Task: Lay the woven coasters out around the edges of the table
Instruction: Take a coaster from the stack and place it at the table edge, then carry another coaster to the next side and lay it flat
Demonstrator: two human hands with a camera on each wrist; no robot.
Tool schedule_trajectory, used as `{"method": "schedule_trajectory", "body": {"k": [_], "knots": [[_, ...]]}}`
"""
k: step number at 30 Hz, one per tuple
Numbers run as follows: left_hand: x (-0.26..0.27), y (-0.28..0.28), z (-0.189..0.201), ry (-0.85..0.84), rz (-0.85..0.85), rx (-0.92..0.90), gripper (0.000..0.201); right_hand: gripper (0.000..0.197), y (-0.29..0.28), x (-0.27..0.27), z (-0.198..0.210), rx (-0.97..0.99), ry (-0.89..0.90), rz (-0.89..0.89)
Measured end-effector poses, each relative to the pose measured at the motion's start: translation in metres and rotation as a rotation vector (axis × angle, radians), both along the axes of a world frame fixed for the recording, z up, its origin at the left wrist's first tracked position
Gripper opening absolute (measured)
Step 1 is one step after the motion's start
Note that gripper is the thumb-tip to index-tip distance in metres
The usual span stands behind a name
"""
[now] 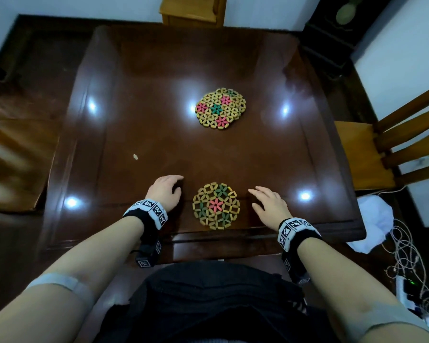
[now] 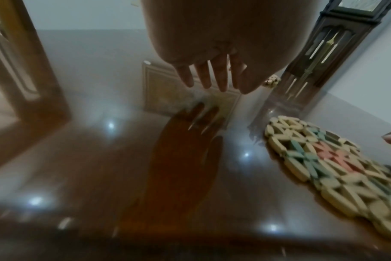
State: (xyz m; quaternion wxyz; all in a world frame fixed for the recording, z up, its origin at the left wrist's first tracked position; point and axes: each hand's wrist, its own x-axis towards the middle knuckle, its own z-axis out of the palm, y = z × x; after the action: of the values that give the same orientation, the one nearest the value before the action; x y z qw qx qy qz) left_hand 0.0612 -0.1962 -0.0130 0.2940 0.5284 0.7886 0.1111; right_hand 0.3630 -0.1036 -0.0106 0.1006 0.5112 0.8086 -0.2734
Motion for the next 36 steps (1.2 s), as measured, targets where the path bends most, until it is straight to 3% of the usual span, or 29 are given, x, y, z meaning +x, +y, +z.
{"method": "schedule_trajectory", "body": {"k": [3, 6, 11, 14, 18, 24, 28, 33, 36], "knots": [[-0.01, 0.031, 0.011, -0.007, -0.03, 0.059, 0.037, 0.042, 0.03, -0.007, 0.008, 0.029, 0.064, -0.047], [-0.015, 0.066, 0.017, -0.04, -0.041, 0.145, 0.032, 0.031, 0.065, -0.024, 0.01, 0.042, 0.281, -0.125], [-0.021, 0.143, 0.013, -0.065, -0.033, 0.1, 0.038, 0.02, 0.134, -0.07, 0.008, -0.127, 0.413, -0.278], [-0.025, 0.186, 0.005, -0.038, -0.038, 0.022, 0.053, 0.027, 0.173, -0.097, 0.0, -0.248, 0.414, -0.34], [-0.026, 0.223, -0.008, 0.113, -0.169, -0.095, 0.063, 0.042, 0.204, -0.128, -0.011, -0.394, 0.506, -0.526], [-0.03, 0.228, -0.021, 0.191, -0.251, -0.098, 0.063, 0.038, 0.222, -0.158, -0.016, -0.54, 0.674, -0.81], [-0.031, 0.22, -0.018, 0.146, -0.275, -0.029, 0.061, 0.026, 0.221, -0.164, -0.013, -0.516, 0.619, -0.764], [-0.035, 0.21, -0.008, -0.058, -0.123, 0.008, 0.058, 0.015, 0.21, -0.167, 0.002, -0.522, 0.68, -0.782], [-0.041, 0.194, 0.001, -0.161, 0.057, 0.095, 0.056, 0.011, 0.194, -0.168, 0.017, -0.528, 0.772, -0.787]]}}
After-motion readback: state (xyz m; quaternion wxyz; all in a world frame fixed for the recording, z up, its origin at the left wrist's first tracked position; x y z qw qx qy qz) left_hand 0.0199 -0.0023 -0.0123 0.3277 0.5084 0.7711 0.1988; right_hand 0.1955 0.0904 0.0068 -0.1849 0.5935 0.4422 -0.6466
